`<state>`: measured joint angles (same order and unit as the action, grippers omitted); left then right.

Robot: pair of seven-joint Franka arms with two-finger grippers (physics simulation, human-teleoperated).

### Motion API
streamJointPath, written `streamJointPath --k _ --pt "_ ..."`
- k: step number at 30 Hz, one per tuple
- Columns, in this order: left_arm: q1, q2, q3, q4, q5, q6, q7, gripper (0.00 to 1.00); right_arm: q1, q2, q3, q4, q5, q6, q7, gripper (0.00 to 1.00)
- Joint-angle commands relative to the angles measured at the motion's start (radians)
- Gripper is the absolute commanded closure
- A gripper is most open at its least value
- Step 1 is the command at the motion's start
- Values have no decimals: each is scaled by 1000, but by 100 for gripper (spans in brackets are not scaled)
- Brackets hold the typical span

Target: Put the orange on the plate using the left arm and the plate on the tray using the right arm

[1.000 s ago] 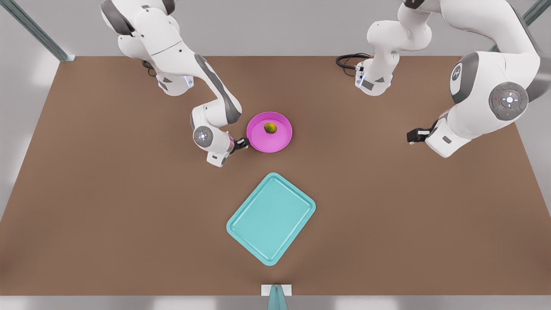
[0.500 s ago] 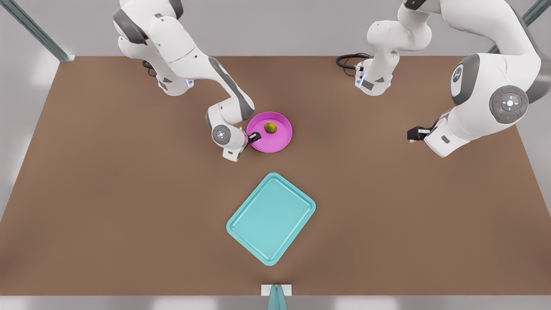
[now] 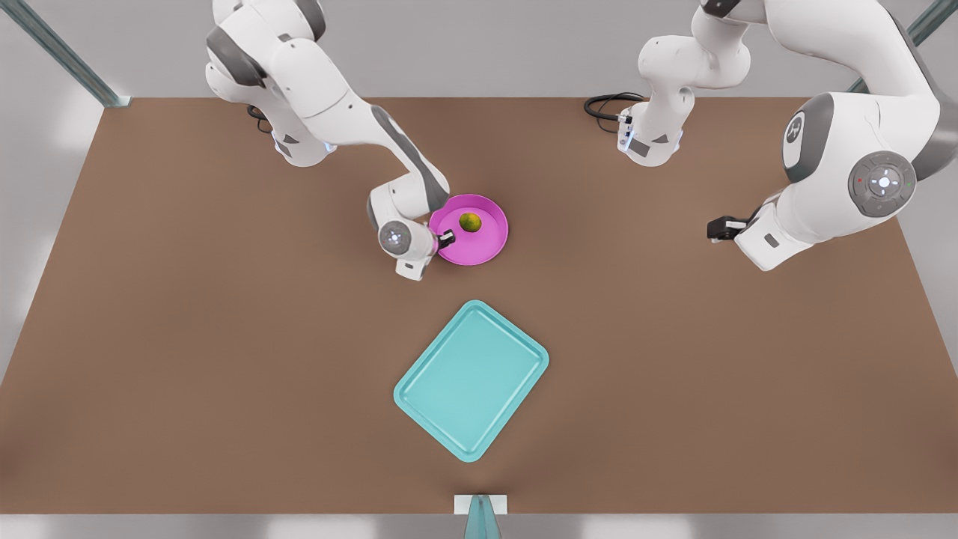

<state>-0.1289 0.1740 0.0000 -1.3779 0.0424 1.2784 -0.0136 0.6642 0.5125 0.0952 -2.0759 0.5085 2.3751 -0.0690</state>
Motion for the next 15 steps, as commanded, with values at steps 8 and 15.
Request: streamJointPath --k 8,15 --pt "0 2 -2 0 -1 -4 26 0 -3 8 14 17 1 -8 -2 72" --pt "0 8 -2 8 1 -4 29 0 -11 -5 21 34 1 -51 -15 79"
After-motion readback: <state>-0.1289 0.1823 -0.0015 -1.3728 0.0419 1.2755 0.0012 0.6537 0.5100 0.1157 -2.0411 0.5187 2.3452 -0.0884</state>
